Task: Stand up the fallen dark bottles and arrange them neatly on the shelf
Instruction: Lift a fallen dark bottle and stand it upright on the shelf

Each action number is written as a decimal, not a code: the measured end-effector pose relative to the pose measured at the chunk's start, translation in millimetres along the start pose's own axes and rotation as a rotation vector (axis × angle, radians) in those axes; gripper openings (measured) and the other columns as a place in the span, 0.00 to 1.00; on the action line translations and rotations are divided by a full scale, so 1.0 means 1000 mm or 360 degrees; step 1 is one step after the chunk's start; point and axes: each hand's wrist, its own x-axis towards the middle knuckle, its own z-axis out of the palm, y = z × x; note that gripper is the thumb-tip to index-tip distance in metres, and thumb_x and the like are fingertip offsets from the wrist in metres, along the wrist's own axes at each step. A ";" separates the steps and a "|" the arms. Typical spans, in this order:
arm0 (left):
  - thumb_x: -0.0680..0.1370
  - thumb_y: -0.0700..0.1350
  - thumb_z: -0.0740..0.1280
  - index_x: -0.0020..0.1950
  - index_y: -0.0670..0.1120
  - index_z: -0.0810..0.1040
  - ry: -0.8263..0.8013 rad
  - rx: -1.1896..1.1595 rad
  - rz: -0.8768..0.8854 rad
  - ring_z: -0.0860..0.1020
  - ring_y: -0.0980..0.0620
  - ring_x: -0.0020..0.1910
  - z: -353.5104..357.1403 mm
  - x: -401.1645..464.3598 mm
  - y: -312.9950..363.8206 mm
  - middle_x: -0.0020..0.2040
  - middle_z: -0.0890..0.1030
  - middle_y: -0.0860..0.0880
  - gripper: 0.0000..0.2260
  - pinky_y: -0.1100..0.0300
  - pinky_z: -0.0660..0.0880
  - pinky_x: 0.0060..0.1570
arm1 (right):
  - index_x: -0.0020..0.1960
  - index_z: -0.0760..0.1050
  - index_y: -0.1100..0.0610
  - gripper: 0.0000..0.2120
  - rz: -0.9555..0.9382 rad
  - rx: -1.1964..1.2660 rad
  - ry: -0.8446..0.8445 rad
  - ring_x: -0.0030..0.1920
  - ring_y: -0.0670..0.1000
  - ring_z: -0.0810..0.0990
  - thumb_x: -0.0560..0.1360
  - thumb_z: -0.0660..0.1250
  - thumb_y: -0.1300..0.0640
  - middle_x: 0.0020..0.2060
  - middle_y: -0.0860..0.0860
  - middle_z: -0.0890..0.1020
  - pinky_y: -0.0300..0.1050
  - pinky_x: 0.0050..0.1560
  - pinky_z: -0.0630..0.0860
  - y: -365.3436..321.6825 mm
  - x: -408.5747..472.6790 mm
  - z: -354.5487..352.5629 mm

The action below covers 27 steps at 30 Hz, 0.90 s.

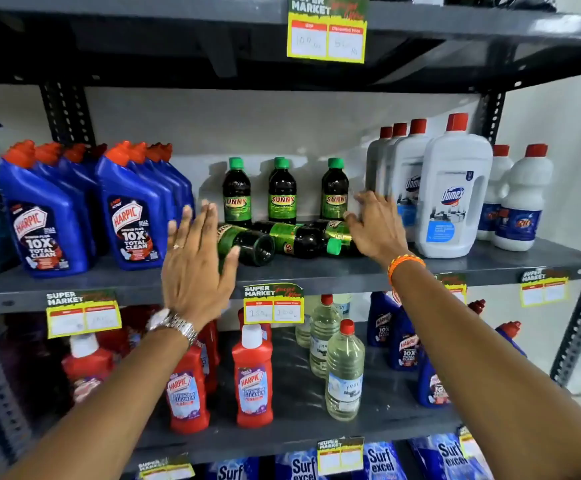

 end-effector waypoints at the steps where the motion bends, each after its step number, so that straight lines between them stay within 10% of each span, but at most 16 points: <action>1: 0.82 0.58 0.52 0.83 0.41 0.56 -0.0042 -0.0020 -0.0049 0.54 0.44 0.84 0.004 -0.008 -0.004 0.83 0.58 0.44 0.33 0.47 0.47 0.83 | 0.70 0.71 0.58 0.23 0.0079 -0.0031 -0.0114 0.70 0.63 0.69 0.78 0.63 0.50 0.66 0.59 0.78 0.57 0.67 0.69 0.006 0.005 0.004; 11: 0.82 0.50 0.56 0.68 0.41 0.79 0.0158 0.0121 0.0056 0.80 0.40 0.64 0.050 -0.034 -0.023 0.66 0.82 0.43 0.22 0.46 0.70 0.65 | 0.63 0.74 0.57 0.30 0.0103 -0.0286 -0.1149 0.58 0.60 0.79 0.73 0.65 0.34 0.60 0.58 0.80 0.48 0.57 0.74 0.015 0.054 0.017; 19: 0.84 0.52 0.54 0.59 0.48 0.84 0.0426 0.0251 0.0213 0.82 0.46 0.52 0.070 -0.037 -0.037 0.54 0.87 0.51 0.20 0.49 0.68 0.51 | 0.49 0.77 0.56 0.20 0.0269 -0.0092 -0.0936 0.48 0.56 0.80 0.67 0.72 0.42 0.47 0.55 0.82 0.49 0.50 0.77 0.035 0.062 0.031; 27: 0.83 0.51 0.55 0.56 0.49 0.85 0.0610 0.0287 0.0253 0.82 0.48 0.49 0.080 -0.036 -0.042 0.52 0.87 0.52 0.18 0.50 0.69 0.49 | 0.53 0.73 0.57 0.19 0.0749 0.1272 -0.0617 0.43 0.41 0.80 0.70 0.77 0.49 0.44 0.46 0.81 0.35 0.38 0.73 0.041 0.053 0.040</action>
